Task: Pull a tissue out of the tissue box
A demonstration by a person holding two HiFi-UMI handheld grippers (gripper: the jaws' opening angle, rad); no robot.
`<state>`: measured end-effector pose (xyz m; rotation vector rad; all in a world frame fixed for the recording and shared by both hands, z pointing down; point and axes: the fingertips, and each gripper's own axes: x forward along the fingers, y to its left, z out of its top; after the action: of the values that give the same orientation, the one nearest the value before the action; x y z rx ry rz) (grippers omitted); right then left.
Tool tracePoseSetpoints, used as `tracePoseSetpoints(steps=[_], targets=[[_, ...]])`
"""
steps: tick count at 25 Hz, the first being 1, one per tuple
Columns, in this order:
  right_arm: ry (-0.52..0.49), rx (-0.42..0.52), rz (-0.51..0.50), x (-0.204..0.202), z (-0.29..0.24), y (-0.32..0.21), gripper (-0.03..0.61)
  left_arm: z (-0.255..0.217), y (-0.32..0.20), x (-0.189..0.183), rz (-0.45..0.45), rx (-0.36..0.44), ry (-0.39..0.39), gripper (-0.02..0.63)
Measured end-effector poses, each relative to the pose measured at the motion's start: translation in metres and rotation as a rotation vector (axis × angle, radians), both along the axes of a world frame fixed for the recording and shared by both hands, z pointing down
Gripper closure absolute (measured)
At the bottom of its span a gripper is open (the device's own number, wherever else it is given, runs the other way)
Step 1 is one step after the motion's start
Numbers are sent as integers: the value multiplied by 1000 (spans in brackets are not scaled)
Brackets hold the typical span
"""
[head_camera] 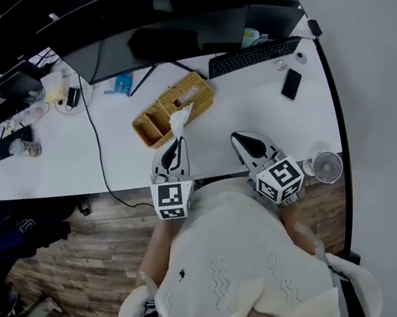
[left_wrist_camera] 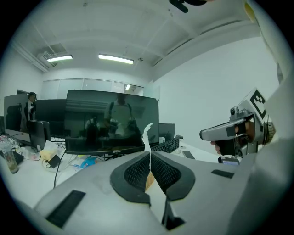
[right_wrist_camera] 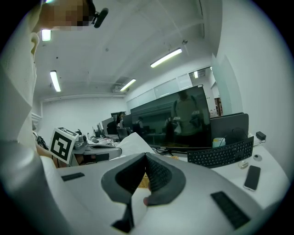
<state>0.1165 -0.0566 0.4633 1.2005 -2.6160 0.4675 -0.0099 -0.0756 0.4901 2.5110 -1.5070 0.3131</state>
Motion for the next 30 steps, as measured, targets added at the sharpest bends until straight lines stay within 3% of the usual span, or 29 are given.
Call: tracePoseSetpoints(steps=[8, 14, 30], targets=[[-36, 50, 38, 11, -30, -7, 577, -28, -6, 1, 16, 47, 39, 601], [-139, 64, 49, 9, -60, -13, 577, -61, -10, -4, 10, 90, 68, 600], [-74, 145, 41, 5, -92, -21, 577, -125, -14, -28, -35, 216, 153, 600]])
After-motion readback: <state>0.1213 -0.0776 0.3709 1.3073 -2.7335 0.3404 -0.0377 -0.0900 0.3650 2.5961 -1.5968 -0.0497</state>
